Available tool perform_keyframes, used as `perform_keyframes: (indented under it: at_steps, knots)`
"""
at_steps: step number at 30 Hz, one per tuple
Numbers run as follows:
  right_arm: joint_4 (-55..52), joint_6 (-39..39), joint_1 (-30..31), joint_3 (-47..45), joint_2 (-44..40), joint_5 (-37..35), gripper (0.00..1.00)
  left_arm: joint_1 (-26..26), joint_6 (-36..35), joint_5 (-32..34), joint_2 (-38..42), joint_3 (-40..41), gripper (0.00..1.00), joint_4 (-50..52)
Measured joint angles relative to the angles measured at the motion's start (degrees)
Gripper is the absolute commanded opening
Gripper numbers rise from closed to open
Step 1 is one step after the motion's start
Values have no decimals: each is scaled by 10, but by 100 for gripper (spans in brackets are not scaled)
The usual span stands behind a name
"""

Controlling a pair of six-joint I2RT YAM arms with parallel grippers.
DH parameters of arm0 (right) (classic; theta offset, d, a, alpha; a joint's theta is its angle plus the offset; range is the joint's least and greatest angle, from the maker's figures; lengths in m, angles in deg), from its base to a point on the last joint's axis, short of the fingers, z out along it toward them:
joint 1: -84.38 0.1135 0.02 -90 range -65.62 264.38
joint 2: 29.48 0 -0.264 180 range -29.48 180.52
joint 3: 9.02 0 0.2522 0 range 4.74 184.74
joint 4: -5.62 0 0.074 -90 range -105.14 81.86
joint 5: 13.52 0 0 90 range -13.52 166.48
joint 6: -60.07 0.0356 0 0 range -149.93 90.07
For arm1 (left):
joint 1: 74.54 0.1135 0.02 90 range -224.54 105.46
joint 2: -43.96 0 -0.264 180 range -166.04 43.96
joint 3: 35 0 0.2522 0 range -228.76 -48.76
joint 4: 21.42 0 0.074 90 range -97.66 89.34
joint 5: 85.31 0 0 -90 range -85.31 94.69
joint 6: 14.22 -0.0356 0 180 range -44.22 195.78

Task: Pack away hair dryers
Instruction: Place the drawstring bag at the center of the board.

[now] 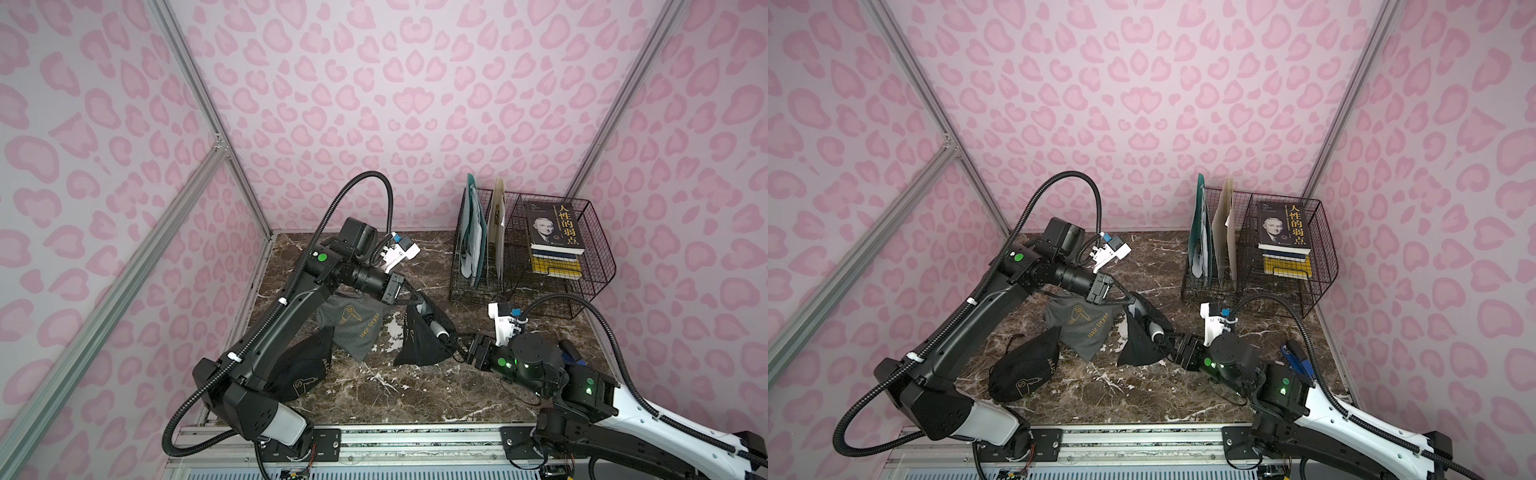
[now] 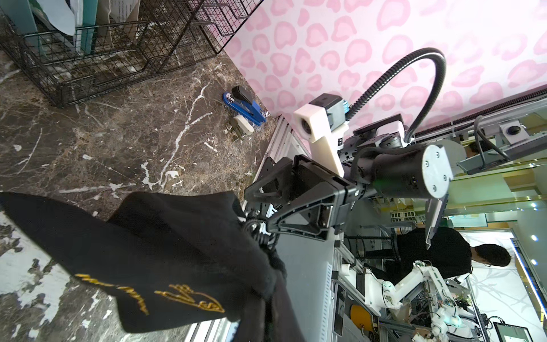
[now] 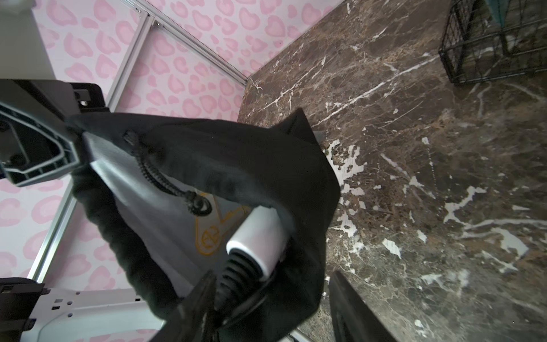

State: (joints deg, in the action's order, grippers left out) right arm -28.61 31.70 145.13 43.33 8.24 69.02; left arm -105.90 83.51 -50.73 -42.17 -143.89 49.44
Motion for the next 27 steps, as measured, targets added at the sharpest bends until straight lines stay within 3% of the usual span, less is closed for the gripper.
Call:
perform_keyframes:
  at_steps: [21, 27]
  knots:
    - [128, 33, 3, -107, -24, 11, 61, 7, 3, -29, 13, 7, 1, -9]
    - [181, 33, 3, -115, 12, 17, 55, 9, 20, -51, 15, 10, 1, -17]
